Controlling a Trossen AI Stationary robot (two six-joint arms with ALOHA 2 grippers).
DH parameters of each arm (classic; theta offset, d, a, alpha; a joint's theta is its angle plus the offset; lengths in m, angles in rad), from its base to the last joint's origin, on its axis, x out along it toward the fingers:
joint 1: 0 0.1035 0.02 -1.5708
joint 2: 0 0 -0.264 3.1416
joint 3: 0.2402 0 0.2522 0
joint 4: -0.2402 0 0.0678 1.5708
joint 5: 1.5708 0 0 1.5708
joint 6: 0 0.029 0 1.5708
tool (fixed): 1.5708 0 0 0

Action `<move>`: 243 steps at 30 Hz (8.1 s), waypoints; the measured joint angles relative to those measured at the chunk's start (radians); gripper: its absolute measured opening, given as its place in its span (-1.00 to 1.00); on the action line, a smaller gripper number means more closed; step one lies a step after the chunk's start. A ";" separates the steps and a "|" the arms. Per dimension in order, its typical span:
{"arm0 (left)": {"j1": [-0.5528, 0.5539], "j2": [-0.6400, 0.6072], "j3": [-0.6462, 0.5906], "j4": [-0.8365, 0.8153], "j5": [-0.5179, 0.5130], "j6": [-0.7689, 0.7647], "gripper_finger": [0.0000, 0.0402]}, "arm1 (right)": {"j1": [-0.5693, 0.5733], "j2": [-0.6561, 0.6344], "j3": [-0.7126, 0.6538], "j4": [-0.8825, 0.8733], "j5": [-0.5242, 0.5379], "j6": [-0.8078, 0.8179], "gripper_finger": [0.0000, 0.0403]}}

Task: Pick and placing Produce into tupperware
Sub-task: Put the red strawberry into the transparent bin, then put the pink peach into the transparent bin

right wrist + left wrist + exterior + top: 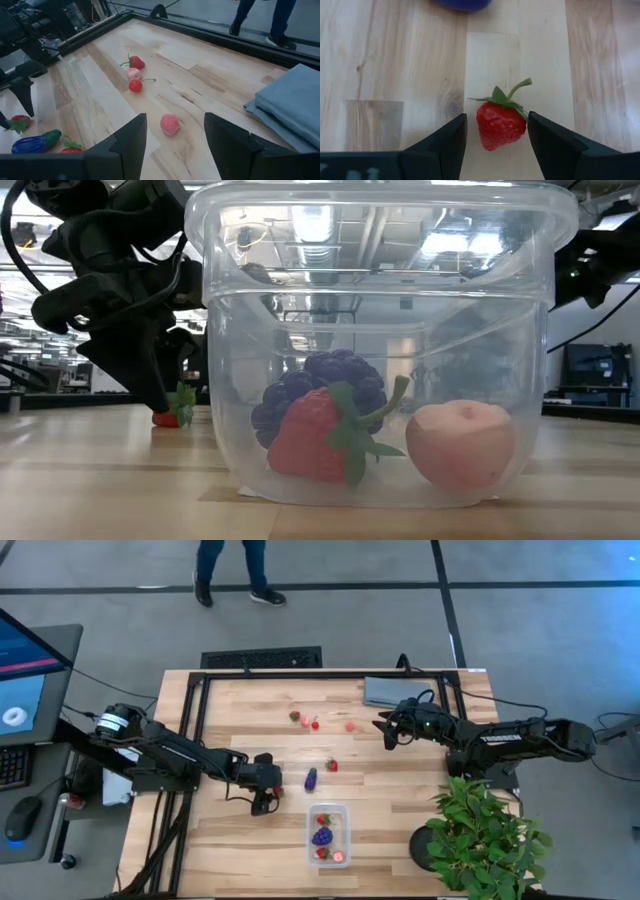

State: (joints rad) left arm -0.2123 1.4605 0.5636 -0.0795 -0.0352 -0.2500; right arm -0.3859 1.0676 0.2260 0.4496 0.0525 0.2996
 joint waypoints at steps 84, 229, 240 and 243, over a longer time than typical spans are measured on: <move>-0.188 -0.289 0.002 0.423 -0.205 -0.207 -0.32 | -0.002 0.000 0.000 0.008 0.001 0.040 0.10; 0.669 -0.963 -0.097 -0.246 -0.022 0.209 0.17 | 0.008 0.575 0.362 -0.078 -0.049 -0.095 0.30; 0.729 -0.963 -0.097 -0.243 0.027 0.216 0.17 | 0.008 0.575 0.362 -0.130 -0.055 -0.117 0.30; 0.736 -0.963 -0.097 -0.243 0.030 0.215 0.17 | 0.008 0.575 0.362 -0.129 -0.055 -0.124 0.30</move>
State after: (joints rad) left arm 0.5233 0.4973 0.4671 -0.3225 -0.0051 -0.0350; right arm -0.3782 1.6428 0.5883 0.3209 -0.0025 0.1754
